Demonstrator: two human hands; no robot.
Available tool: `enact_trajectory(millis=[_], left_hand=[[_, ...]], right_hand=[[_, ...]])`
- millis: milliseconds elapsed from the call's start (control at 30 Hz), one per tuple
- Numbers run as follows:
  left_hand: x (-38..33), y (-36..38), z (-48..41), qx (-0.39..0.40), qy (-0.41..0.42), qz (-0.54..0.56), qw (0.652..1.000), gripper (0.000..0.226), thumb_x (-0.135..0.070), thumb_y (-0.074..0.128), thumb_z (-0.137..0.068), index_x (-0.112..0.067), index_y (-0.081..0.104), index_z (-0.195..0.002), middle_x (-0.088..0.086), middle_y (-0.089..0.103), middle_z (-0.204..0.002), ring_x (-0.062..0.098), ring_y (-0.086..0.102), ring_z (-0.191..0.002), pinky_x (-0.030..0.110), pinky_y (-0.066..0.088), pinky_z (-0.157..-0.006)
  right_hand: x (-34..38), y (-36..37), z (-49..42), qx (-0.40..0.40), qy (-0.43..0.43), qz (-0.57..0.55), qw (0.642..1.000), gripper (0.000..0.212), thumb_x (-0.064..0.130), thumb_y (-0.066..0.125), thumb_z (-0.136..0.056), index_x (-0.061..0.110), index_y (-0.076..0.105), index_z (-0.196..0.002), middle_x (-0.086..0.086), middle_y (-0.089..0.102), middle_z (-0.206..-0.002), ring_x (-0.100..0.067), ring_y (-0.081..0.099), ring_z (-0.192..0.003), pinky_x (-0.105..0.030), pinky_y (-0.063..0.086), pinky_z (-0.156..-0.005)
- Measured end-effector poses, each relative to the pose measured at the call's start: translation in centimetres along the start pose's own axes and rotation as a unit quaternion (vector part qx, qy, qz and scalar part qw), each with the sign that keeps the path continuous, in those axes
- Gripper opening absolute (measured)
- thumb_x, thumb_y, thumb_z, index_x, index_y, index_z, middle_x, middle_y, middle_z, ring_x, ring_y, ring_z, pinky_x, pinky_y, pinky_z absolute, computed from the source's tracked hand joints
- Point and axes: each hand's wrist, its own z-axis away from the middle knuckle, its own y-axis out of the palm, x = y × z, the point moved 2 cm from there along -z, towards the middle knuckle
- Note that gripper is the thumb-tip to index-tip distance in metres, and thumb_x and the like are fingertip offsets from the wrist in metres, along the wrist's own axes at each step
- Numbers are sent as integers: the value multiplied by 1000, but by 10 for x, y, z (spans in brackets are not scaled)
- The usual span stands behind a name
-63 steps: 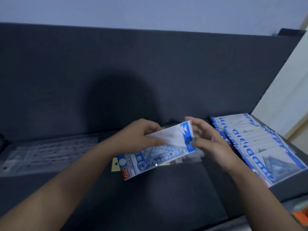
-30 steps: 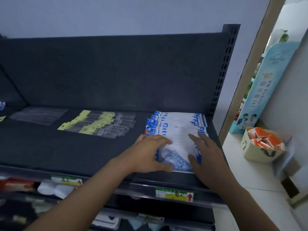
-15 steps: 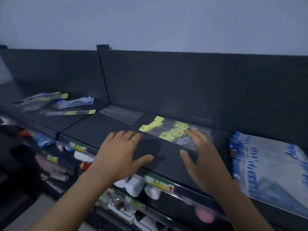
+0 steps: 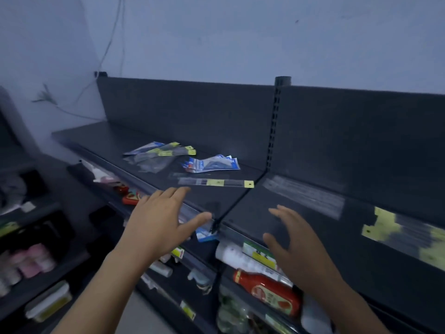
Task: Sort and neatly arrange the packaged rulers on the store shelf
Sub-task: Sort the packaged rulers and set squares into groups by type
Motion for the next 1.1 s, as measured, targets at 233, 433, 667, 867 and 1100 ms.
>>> enact_trajectory(millis=[233,433,667,867,1100], left_hand=[[72,37,-74,24,-3,1,1000,98,-86,15,-69,-25,38,-143,-6,50,-140,18,47,-126,36,38,-103],[111,78,-184,38,27,20,999,59,-68,43,-87,-27,48,-130,-4,59,-128,21,54,-119,36,43,-96],[111,131,-302,81,90,78,990,51,-55,56,-88,-21,54,-126,1,61,-126,23,56,-115,33,43,-87],[103,169,-355,204,177,96,958,57,-55,63,-84,-16,54,-124,4,58,-123,23,53,-112,38,41,-97],[100,183,-397,315,215,128,916,59,-49,77,-72,-26,50,-120,-1,48,-121,21,41,-117,34,42,-95]], right_hand=[[14,68,-102,74,-21,-1,997,38,34,53,-94,32,47,-132,19,42,-139,4,37,-123,-15,28,-100],[6,111,-201,95,-7,6,995,37,25,58,-91,28,52,-127,13,52,-130,-5,47,-121,-18,35,-96],[-2,139,-274,174,62,112,977,46,35,67,-82,28,53,-125,7,55,-122,-16,51,-115,-34,39,-98],[-15,140,-291,203,107,120,966,38,36,73,-75,30,60,-110,10,49,-101,-11,52,-97,-29,45,-86],[-1,151,-283,188,212,77,956,30,37,80,-69,32,52,-79,12,54,-92,-6,51,-82,-21,41,-68]])
